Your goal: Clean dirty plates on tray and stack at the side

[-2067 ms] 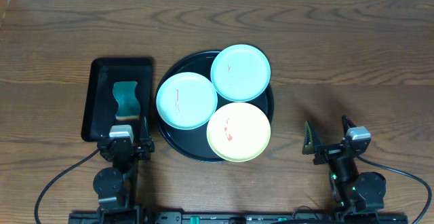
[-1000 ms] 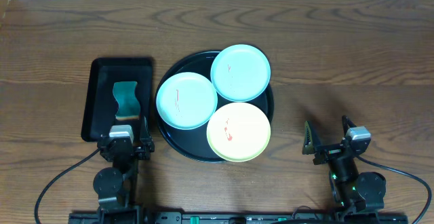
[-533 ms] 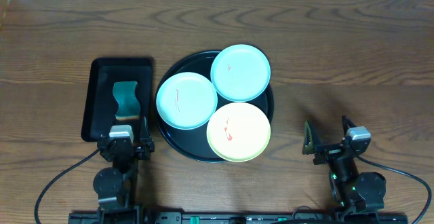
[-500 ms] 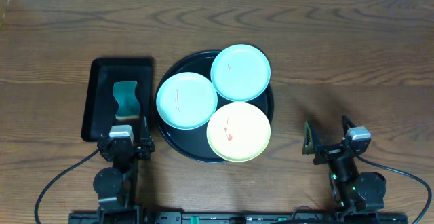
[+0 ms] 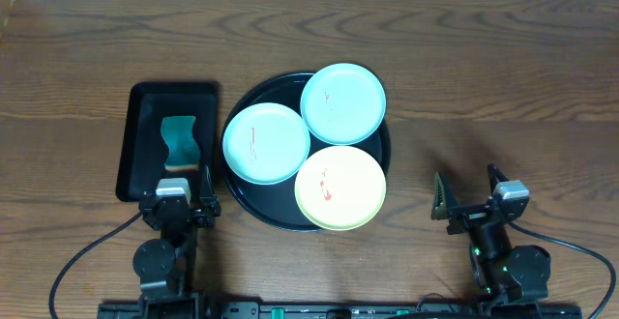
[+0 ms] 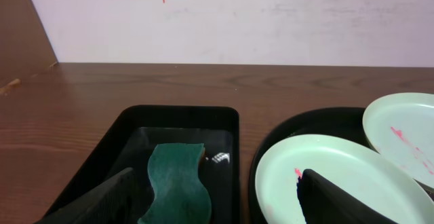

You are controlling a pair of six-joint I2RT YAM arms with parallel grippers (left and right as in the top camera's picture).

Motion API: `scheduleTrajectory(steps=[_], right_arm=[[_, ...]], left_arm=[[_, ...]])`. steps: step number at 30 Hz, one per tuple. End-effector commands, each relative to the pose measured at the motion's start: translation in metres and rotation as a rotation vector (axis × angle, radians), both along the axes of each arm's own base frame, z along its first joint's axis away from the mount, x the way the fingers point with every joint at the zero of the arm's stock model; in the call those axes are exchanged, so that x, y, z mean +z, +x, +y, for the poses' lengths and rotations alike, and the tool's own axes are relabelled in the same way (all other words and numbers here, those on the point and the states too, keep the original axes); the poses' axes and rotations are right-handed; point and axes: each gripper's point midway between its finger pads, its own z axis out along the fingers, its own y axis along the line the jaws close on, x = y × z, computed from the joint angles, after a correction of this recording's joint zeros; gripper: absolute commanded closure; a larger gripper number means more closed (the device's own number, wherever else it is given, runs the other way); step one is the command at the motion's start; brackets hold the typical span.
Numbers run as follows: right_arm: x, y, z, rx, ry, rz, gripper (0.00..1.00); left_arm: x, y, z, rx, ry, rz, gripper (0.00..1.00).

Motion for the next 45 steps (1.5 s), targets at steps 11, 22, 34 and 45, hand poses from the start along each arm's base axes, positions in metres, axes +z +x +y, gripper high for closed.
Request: scheduleTrajectory(steps=[11, 22, 34, 45], right_arm=[[0.058, 0.004, 0.004, 0.019, -0.017, -0.023, 0.01], [0.128, 0.056, 0.023, 0.109, -0.075, 0.180, 0.01], [0.105, 0.109, 0.051, 0.269, -0.070, 0.706, 0.01], [0.072, 0.136, 0.110, 0.379, 0.123, 0.825, 0.07]], left_arm=[[0.070, 0.008, 0.005, 0.028, -0.035, 0.071, 0.25], [0.109, 0.035, 0.006, 0.040, -0.129, 0.454, 0.25], [0.090, 0.069, 0.000, 0.000, -0.211, 0.867, 0.25], [0.047, 0.091, 0.012, 0.031, -0.177, 0.987, 0.24]])
